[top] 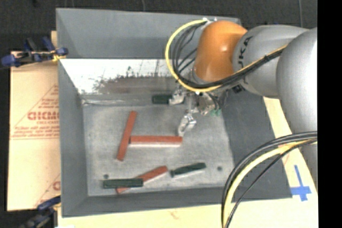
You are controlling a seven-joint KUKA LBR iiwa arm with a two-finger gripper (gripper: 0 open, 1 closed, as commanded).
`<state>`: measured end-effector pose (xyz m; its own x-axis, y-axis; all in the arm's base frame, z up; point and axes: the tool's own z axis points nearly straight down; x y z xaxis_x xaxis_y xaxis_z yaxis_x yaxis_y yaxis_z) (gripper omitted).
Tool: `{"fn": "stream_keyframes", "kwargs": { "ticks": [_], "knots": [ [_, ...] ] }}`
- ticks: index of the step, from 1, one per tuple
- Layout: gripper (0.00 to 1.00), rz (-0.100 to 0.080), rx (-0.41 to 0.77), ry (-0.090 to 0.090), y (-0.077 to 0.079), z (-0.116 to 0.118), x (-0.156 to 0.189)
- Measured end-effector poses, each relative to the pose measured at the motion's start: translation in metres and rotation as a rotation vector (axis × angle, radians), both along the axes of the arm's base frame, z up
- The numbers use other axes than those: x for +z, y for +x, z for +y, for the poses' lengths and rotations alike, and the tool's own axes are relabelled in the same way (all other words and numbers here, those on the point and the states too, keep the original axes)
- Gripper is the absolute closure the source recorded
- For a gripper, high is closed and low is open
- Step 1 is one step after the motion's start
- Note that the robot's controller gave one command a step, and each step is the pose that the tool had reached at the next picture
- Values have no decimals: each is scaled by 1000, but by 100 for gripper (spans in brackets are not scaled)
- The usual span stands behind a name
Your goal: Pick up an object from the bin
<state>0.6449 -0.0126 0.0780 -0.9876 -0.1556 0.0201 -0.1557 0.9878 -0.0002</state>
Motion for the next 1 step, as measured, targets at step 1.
{"fn": "stream_keyframes", "kwargs": {
  "ticks": [1],
  "knots": [
    [0,-22,43,3,-45,24,15]
  ]
}}
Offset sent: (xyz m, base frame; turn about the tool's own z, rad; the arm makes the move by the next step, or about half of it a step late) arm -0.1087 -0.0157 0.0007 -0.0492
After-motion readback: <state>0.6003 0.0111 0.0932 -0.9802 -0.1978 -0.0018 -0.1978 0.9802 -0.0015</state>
